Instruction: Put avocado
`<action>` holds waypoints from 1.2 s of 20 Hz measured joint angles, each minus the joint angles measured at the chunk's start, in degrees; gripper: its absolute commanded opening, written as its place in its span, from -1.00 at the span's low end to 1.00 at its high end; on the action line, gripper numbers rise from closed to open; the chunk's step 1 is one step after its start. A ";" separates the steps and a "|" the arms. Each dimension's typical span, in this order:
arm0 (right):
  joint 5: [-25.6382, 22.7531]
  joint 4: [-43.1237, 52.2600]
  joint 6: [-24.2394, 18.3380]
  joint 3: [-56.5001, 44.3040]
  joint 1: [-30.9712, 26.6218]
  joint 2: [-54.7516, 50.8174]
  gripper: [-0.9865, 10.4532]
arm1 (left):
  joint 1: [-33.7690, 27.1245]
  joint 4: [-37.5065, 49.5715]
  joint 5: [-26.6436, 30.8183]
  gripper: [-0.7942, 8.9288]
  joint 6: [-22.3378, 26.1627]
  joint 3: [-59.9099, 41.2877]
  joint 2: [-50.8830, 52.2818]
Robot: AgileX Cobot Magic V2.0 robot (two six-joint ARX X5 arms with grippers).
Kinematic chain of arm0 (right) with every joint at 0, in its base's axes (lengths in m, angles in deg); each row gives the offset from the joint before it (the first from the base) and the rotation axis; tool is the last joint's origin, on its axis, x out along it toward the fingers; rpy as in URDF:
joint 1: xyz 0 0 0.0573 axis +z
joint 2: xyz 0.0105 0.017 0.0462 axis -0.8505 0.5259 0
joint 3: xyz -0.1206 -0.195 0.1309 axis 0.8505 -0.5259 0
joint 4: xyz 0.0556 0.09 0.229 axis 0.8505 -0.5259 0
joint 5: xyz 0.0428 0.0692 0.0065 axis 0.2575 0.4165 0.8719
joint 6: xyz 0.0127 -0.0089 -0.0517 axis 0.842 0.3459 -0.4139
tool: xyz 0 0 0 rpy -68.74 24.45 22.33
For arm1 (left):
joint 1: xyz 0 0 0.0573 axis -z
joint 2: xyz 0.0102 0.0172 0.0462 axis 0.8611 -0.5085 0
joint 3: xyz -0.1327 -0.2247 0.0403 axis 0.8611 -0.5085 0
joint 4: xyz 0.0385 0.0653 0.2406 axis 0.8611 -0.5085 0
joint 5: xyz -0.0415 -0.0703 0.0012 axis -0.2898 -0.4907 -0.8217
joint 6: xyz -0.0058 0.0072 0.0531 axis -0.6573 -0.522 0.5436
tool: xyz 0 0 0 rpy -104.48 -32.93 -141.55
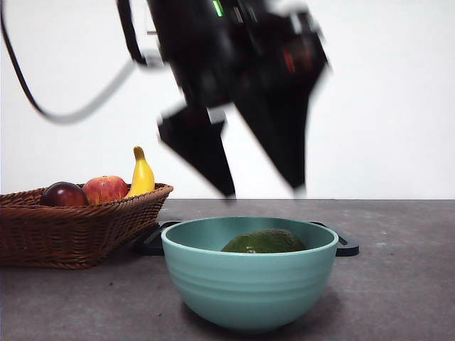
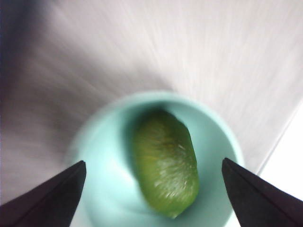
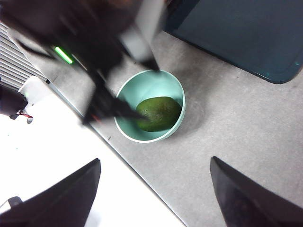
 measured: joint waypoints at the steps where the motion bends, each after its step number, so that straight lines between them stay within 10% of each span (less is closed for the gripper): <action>1: 0.00 0.02 0.02 0.00 0.00 0.00 -0.18 | -1.27 0.02 0.00 0.12 -0.07 0.02 2.82; 14: -0.13 2.62 0.02 0.09 0.00 4.35 -0.18 | -22.10 -0.39 -4.11 0.11 -1.62 -2.69 29.97; 24: -0.13 8.02 0.02 0.11 2.78 13.66 -0.18 | -24.70 -9.40 -17.07 0.11 -2.95 -22.95 47.28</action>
